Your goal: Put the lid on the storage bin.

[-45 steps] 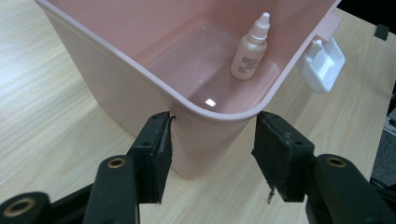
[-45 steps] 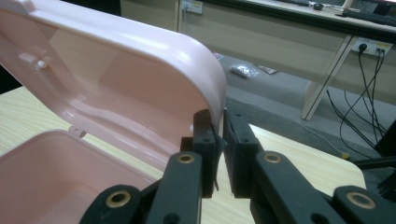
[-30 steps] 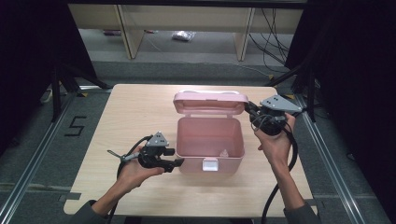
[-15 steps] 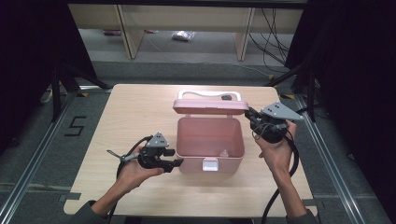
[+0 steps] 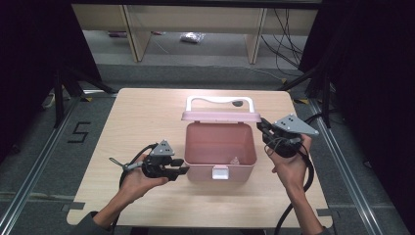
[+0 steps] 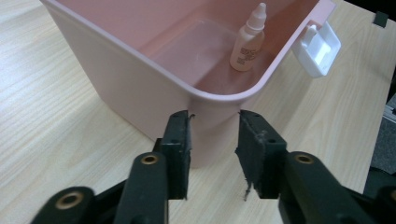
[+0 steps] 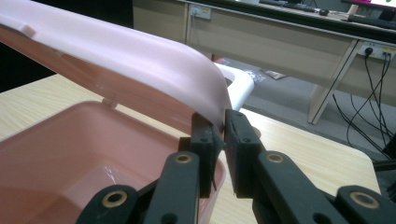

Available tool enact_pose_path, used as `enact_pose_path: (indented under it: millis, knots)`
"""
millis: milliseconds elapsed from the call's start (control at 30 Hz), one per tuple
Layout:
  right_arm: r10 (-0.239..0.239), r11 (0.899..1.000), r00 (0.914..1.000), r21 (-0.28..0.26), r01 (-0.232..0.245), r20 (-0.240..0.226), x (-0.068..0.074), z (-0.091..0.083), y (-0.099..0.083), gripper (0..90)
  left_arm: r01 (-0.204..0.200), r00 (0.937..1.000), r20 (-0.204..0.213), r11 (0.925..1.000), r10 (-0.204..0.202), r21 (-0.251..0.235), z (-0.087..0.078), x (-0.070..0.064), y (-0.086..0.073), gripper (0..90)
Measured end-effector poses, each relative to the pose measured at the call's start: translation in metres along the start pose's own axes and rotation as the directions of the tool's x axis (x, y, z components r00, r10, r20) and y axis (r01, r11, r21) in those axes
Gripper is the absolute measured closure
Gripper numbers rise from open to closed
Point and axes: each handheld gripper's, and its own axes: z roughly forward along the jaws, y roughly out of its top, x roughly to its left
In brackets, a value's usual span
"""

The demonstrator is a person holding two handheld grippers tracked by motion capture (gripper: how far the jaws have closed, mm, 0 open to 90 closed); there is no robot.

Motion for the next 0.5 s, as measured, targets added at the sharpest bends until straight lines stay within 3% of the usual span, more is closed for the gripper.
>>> enact_pose_path:
  millis: [67, 133, 300, 333, 400, 500]
  knots:
    - [0.027, 1.0, 0.9996, 0.014, -0.027, -0.002, 0.003, -0.001, 0.0, 82.9, -0.019, 0.9998, -0.002, 0.9997, 0.019, 0.014, -0.002, 0.001, 0.001, 67.5]
    - [0.001, 1.0, 1.0, 0.002, -0.001, -0.003, 0.0, -0.001, 0.0, 83.1, -0.016, 0.9999, -0.005, 0.9999, 0.016, 0.002, -0.002, -0.001, 0.0, 70.2]
    - [0.016, 1.0, 0.9997, 0.009, -0.016, -0.017, 0.003, -0.004, -0.002, 83.1, -0.03, 0.9995, -0.009, 0.9995, 0.03, 0.008, -0.004, 0.0, 0.001, 74.6]
    - [-0.007, 1.0, 1.0, -0.011, 0.007, -0.003, 0.002, -0.004, -0.003, 83.2, -0.043, 0.999, -0.014, 0.9989, 0.043, 0.021, -0.005, 0.0, 0.001, 74.8]
    - [0.017, 1.0, 0.9998, 0.009, -0.017, -0.008, 0.005, -0.008, -0.006, 83.2, -0.036, 0.9993, -0.013, 0.9993, 0.036, 0.007, -0.004, -0.001, 0.0, 76.9]
    - [0.002, 1.0, 1.0, -0.001, -0.002, -0.007, 0.005, -0.01, -0.01, 83.4, -0.055, 0.9984, -0.01, 0.9982, 0.055, 0.026, -0.005, 0.0, 0.001, 77.9]
